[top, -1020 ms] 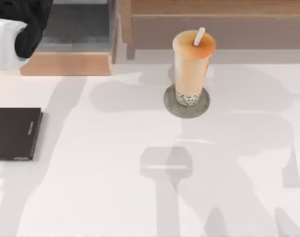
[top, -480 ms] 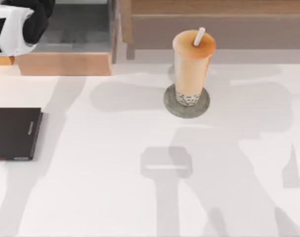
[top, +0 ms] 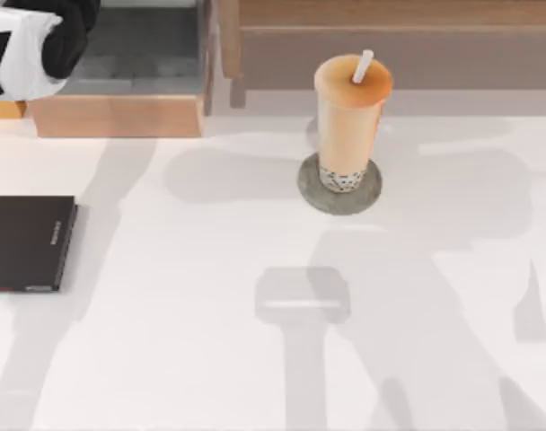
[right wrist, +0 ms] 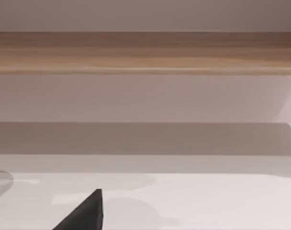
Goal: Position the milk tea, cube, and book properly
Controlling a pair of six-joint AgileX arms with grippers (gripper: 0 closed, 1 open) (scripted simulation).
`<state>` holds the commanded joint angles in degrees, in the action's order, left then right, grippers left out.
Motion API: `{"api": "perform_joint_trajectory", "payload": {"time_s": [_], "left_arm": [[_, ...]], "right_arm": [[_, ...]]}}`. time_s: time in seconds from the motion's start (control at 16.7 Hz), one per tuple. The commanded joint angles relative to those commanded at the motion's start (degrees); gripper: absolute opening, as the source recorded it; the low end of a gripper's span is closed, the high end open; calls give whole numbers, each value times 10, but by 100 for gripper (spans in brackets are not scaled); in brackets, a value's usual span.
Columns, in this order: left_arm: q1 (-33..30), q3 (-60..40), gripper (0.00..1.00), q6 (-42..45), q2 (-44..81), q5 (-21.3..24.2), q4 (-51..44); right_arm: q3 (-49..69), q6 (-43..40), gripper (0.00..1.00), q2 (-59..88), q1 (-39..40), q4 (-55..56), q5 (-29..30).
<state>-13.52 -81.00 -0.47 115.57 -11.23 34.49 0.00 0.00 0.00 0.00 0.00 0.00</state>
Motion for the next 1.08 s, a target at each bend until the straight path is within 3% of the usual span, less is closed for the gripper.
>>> {"api": "perform_joint_trajectory", "payload": {"time_s": [0.54,1.08], "left_arm": [[0,0,2,0,0,0,0],[-2,0,0,1,-1,0,0]], "right_arm": [[0,0,100,0,0,0,0],[0,0,100,0,0,0,0]]}}
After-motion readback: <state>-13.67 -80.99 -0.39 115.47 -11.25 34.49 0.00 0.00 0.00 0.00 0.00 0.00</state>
